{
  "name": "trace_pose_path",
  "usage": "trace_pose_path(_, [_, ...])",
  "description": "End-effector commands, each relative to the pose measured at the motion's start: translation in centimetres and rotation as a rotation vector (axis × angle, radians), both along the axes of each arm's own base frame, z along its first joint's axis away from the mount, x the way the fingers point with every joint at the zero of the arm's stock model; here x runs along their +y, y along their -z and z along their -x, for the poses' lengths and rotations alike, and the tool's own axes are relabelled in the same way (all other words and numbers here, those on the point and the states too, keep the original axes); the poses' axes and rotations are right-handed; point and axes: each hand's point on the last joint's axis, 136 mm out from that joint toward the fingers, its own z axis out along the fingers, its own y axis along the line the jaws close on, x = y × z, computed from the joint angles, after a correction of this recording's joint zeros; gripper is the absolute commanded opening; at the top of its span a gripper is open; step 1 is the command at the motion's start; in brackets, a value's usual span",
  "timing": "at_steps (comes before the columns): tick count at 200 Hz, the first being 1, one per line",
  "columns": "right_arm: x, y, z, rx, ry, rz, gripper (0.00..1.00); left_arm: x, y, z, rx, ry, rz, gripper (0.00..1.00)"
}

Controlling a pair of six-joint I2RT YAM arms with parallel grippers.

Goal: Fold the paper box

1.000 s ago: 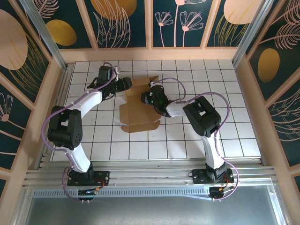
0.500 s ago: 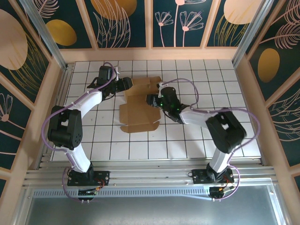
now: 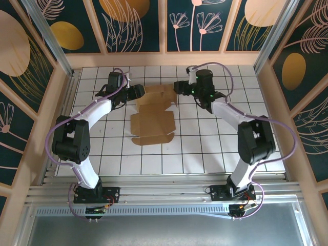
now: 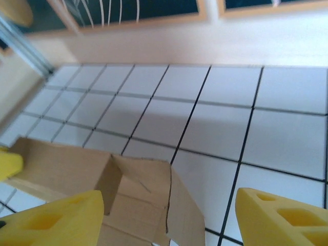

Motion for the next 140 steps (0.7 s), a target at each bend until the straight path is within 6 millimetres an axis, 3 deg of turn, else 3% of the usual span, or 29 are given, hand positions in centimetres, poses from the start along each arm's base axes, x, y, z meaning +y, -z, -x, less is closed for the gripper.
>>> trace_pose_path(1, [1.7, 3.1, 0.3, 0.076, -0.087, 0.079, 0.67, -0.3, -1.0, 0.4, -0.004, 0.014, 0.002, 0.62])
trace_pose_path(18, [1.9, 4.3, -0.7, 0.101, -0.068, 0.094, 0.61, -0.2, -0.9, 0.4, -0.001, 0.013, -0.001, 0.62])
trace_pose_path(32, [2.0, 4.8, -1.2, 0.123, -0.054, 0.094, 0.51, -0.3, -0.8, 0.4, 0.003, 0.013, 0.004, 0.62])
trace_pose_path(63, [3.1, 5.0, -0.3, 0.183, -0.056, 0.053, 0.31, -0.4, -0.6, 0.4, 0.018, 0.008, 0.021, 0.61])
trace_pose_path(91, [4.9, 5.4, 1.4, 0.292, -0.053, -0.045, 0.26, -0.7, -0.4, 0.5, 0.019, 0.016, 0.033, 0.60])
trace_pose_path(109, [5.0, 5.1, 1.6, 0.344, 0.000, -0.098, 0.26, -0.7, -0.3, 0.5, 0.021, 0.015, 0.035, 0.59])
trace_pose_path(131, [4.9, 5.5, 2.0, 0.382, 0.043, -0.125, 0.39, -0.8, -0.6, 0.5, 0.016, 0.018, 0.043, 0.59])
trace_pose_path(140, [4.7, 6.2, 2.2, 0.379, 0.060, -0.104, 0.40, -0.8, -0.7, 0.5, 0.012, 0.018, 0.042, 0.59])
